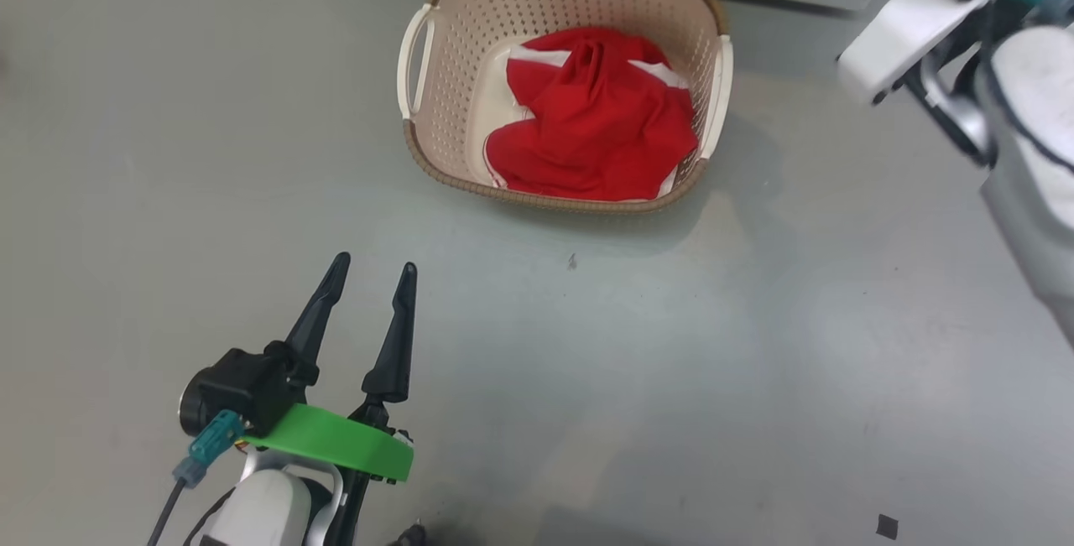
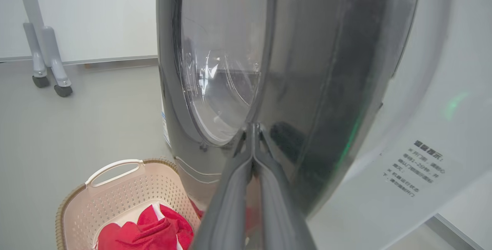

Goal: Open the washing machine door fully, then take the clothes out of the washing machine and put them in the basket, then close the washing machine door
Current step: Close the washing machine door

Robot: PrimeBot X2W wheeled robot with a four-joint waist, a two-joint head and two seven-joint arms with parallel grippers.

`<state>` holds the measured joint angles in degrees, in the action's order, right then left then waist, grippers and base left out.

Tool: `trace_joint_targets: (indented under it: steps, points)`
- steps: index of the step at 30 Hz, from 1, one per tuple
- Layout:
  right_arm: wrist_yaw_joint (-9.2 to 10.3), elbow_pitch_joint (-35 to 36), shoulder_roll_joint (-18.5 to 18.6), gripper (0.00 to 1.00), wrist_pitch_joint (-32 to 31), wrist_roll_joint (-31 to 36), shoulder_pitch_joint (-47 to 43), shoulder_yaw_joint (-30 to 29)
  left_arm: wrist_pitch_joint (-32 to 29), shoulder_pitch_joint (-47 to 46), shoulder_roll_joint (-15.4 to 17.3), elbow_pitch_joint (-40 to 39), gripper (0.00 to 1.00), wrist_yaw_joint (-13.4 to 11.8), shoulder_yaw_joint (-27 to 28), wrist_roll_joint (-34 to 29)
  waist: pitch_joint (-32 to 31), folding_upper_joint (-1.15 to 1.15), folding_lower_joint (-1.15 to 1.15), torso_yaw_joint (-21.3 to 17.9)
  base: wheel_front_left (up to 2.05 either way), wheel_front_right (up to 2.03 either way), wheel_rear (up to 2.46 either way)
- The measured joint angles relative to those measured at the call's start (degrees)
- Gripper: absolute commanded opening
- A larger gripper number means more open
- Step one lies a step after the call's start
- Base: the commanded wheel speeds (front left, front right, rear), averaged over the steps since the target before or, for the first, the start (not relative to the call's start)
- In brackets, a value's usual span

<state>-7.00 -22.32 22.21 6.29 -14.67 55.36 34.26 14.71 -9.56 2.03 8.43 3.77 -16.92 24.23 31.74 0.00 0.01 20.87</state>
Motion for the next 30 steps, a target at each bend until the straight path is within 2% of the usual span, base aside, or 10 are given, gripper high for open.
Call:
trace_joint_targets:
  steps: [2, 12, 17, 22, 26, 30]
  points:
    - [-0.51, -0.66, 0.56, 0.00, -0.01, -0.31, 1.99, -0.23, 0.00, -0.53, -0.09, -0.07, 1.00, -0.14, -0.38, 0.47, 1.05, 0.00, 0.00, 0.48, 0.00, 0.00, 0.00]
    - [-0.52, -4.46, 2.09, 0.00, 0.00, -0.35, 9.15, -2.89, 0.00, -2.52, -0.19, -0.43, 1.00, -0.54, -2.77, 1.47, 4.57, 0.00, 0.00, 2.17, 0.00, 0.00, 0.00]
    - [-0.52, -6.79, 4.30, 0.00, 0.00, 0.91, 13.61, -4.30, 0.00, -3.39, -0.33, -0.45, 1.00, -1.03, -4.35, 2.15, 5.60, 0.00, 0.00, 3.31, 0.00, 0.00, 0.00]
    - [-0.25, -8.73, 3.02, 0.00, 0.31, 1.21, 15.49, -4.67, 0.00, -3.72, -0.36, -0.51, 1.00, -1.69, -4.42, 2.55, 6.26, 0.00, 0.00, 4.25, 0.00, 0.00, 0.00]
    - [0.68, -10.15, 2.15, 0.00, 1.19, 1.25, 15.82, -5.08, 0.00, -3.77, -0.37, -0.51, 1.00, -2.02, -4.60, 2.92, 6.35, 0.00, 0.00, 4.49, 0.00, 0.00, 0.00]
    - [0.65, -11.79, 1.56, 0.00, 2.30, 1.01, 15.74, -4.74, 0.00, -4.38, -0.40, -0.45, 1.00, -2.18, -4.82, 3.11, 6.10, 0.00, 0.00, 4.48, 0.00, 0.00, 0.00]
